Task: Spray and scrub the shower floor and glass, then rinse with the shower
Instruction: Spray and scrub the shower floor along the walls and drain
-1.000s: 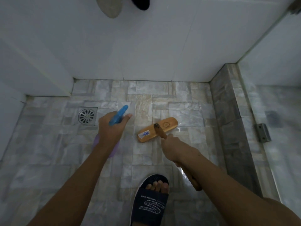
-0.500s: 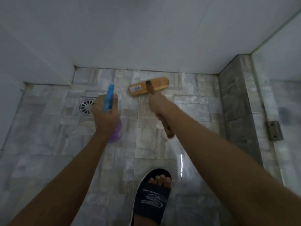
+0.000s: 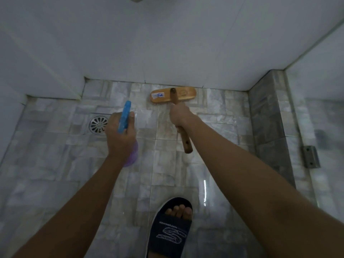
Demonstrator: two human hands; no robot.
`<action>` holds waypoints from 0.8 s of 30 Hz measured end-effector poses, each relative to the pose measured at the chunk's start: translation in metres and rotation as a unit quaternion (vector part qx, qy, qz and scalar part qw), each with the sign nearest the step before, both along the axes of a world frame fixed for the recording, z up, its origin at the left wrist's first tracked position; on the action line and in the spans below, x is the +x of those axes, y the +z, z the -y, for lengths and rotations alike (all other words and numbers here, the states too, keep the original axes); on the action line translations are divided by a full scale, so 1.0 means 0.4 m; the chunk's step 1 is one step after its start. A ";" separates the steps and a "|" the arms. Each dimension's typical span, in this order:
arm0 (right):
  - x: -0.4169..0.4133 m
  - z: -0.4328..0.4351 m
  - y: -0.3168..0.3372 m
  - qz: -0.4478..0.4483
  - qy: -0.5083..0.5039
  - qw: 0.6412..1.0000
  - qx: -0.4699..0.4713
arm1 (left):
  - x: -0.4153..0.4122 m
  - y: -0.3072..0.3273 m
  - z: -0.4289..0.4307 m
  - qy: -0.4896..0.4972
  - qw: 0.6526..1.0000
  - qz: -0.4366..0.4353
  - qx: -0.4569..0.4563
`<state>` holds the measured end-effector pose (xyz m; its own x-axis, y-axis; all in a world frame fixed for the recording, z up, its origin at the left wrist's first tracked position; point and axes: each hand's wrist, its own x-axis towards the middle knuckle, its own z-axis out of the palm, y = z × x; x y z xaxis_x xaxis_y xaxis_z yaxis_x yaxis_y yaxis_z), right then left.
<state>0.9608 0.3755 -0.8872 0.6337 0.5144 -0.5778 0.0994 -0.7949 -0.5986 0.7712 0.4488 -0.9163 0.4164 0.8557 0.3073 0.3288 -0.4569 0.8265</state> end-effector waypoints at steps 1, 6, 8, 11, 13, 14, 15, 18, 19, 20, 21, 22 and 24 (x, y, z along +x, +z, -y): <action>0.013 0.007 -0.001 -0.001 0.011 1.000 -0.012 | 0.002 -0.004 -0.007 -0.002 1.000 -0.002 -0.010; 0.186 0.165 0.030 0.047 0.028 0.990 -0.131 | 0.014 -0.008 -0.019 -0.037 0.999 -0.022 0.010; 0.233 0.217 0.061 0.058 0.023 0.983 -0.170 | 0.020 -0.001 -0.012 -0.056 0.998 -0.035 0.017; 0.216 0.191 0.064 0.053 0.052 0.983 -0.166 | 0.030 0.002 -0.003 -0.067 0.997 -0.046 0.001; 0.174 0.148 0.035 0.028 0.072 0.988 -0.137 | 0.031 0.003 -0.002 -0.065 0.997 -0.048 -0.001; 0.155 0.135 0.024 0.009 0.074 0.989 -0.124 | 0.031 0.005 -0.005 -0.063 0.997 -0.044 -0.001; 0.138 0.131 0.027 -0.010 0.072 0.990 -0.117 | 0.028 0.004 -0.011 -0.059 0.997 -0.041 -0.002; 0.171 0.180 0.048 -0.013 0.032 0.994 -0.104 | 0.022 -0.009 -0.025 -0.040 0.999 -0.035 -0.006; 0.200 0.202 0.051 -0.002 0.004 0.994 -0.106 | 0.018 -0.013 -0.029 -0.034 0.999 -0.036 -0.001; 0.230 0.214 0.050 0.007 -0.030 0.993 -0.113 | 0.013 -0.019 -0.035 -0.027 0.999 -0.036 0.004; 0.253 0.220 0.049 0.012 -0.056 0.991 -0.120 | 0.008 -0.023 -0.038 -0.023 0.999 -0.032 0.007; 0.259 0.216 0.051 0.009 -0.067 0.990 -0.124 | 0.007 -0.027 -0.042 -0.020 0.999 -0.029 0.008; 0.230 0.184 0.037 0.003 -0.030 0.994 -0.108 | 0.004 -0.036 -0.047 -0.014 1.000 -0.024 0.003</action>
